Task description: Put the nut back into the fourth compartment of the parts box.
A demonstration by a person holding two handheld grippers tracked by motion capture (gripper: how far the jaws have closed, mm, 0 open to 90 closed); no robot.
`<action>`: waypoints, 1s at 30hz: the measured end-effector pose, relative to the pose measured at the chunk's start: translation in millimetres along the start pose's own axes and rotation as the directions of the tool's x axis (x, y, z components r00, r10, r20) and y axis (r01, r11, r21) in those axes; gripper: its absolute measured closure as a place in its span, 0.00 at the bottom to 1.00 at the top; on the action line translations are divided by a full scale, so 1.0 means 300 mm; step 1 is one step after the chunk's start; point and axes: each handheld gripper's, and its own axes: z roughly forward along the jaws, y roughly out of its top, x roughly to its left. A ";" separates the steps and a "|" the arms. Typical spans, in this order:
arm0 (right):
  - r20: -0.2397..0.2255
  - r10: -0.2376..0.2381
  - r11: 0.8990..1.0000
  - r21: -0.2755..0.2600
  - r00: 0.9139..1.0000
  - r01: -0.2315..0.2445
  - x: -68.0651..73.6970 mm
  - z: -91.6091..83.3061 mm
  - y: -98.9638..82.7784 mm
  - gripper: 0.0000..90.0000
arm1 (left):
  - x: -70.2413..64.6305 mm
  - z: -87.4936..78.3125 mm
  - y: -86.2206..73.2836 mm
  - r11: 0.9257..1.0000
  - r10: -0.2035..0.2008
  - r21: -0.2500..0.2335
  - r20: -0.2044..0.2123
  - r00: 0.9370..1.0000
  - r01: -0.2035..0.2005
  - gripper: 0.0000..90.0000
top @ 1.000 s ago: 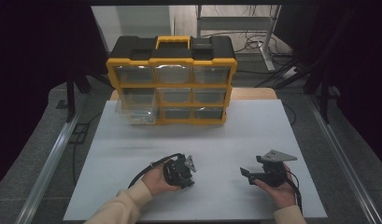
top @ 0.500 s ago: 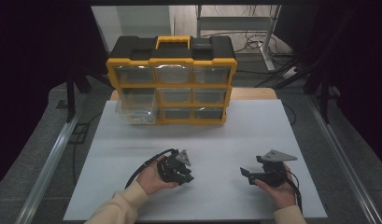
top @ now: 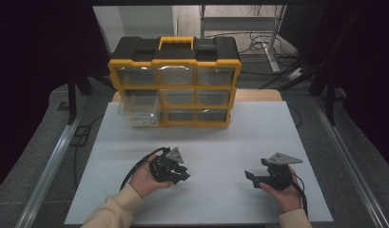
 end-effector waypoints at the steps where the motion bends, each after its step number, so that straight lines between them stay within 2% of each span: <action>1: 0.000 -0.002 1.000 0.000 1.000 0.002 0.000 0.001 0.000 0.19 | 0.007 -0.010 -0.002 1.000 0.000 -0.005 -0.004 1.000 0.000 0.78; 13: -0.001 0.002 1.000 0.001 1.000 -0.002 0.001 0.002 0.000 0.19 | 0.040 -0.091 -0.015 0.998 -0.036 -0.060 -0.042 0.998 0.034 0.78; 14: -0.001 0.002 1.000 0.001 1.000 -0.002 0.001 0.001 0.000 0.19 | 0.038 -0.096 -0.016 0.996 -0.054 -0.074 -0.042 0.998 0.051 0.78; 17: -0.002 0.002 1.000 0.001 1.000 -0.002 0.000 0.001 0.000 0.19 | 0.045 -0.118 -0.018 0.994 -0.058 -0.089 -0.035 0.998 0.055 0.78; 30: -0.001 0.005 1.000 -0.001 1.000 -0.005 -0.001 0.000 0.000 0.19 | 0.079 -0.233 -0.020 0.988 -0.079 -0.141 -0.082 0.993 0.067 0.78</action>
